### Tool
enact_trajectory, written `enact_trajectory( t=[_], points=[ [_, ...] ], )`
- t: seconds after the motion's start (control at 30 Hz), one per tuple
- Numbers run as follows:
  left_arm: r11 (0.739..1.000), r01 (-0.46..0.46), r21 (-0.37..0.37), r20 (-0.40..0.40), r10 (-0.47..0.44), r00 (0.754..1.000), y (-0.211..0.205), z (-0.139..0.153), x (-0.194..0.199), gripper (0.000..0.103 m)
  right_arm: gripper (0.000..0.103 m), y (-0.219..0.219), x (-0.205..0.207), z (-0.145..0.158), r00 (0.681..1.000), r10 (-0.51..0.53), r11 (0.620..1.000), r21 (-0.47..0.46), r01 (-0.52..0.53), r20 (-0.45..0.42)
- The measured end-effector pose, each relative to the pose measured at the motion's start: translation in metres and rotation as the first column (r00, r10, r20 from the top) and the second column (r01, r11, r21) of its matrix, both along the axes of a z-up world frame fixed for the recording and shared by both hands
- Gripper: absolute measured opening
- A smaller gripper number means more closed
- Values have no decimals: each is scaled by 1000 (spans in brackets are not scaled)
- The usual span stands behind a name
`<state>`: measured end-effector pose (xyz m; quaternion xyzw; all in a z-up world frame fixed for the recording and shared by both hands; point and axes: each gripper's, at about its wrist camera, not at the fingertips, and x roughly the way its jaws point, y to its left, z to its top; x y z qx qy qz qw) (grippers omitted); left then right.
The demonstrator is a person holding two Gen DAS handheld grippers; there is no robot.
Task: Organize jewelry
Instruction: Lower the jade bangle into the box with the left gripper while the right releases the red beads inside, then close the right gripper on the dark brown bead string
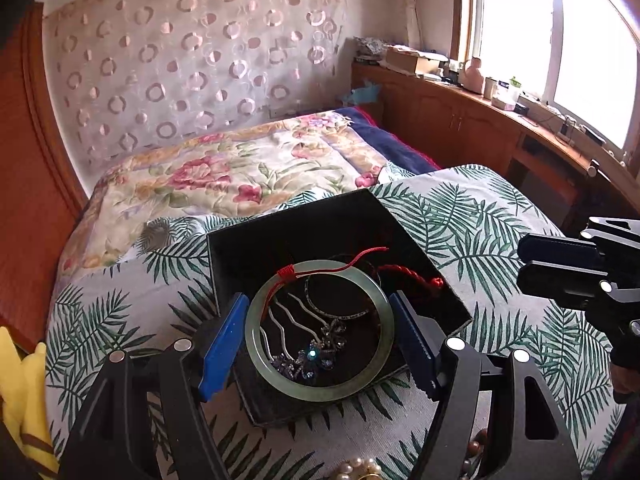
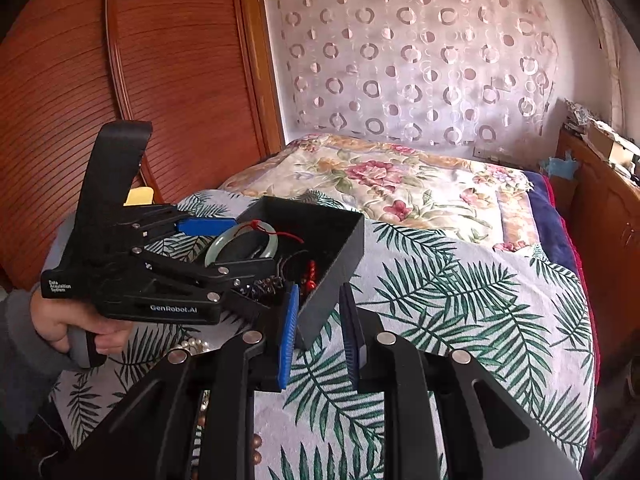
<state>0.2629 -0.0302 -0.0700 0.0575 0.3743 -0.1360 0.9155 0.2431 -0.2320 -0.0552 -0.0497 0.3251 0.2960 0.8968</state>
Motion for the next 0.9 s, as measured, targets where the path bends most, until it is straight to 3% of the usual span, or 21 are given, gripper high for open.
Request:
enact_trajectory(
  t=[0.13, 0.2, 0.53, 0.7, 0.9],
  points=[
    [1000, -2, -22, 8, 2, 1000, 4, 4, -4, 71, 24, -2, -5, 0, 1000, 0, 1000, -2, 0, 2],
    [1000, 3, -23, 13, -3, 1000, 5, 6, -7, 77, 24, -3, -8, -1, 1000, 1, 1000, -5, -1, 1],
    [999, -3, -54, 66, 6, 998, 20, 24, -57, 78, 25, -11, -46, -11, 999, 18, 1000, 5, -18, -26],
    [997, -1, -82, 45, 5, 999, 34, 12, -98, 78, 25, -8, -72, -29, 996, 51, 999, -8, -52, -70],
    [996, -32, -86, -4, 32, 999, 51, -13, -136, 78, 25, 2, -76, -54, 987, 77, 993, -75, -88, -138]
  ],
)
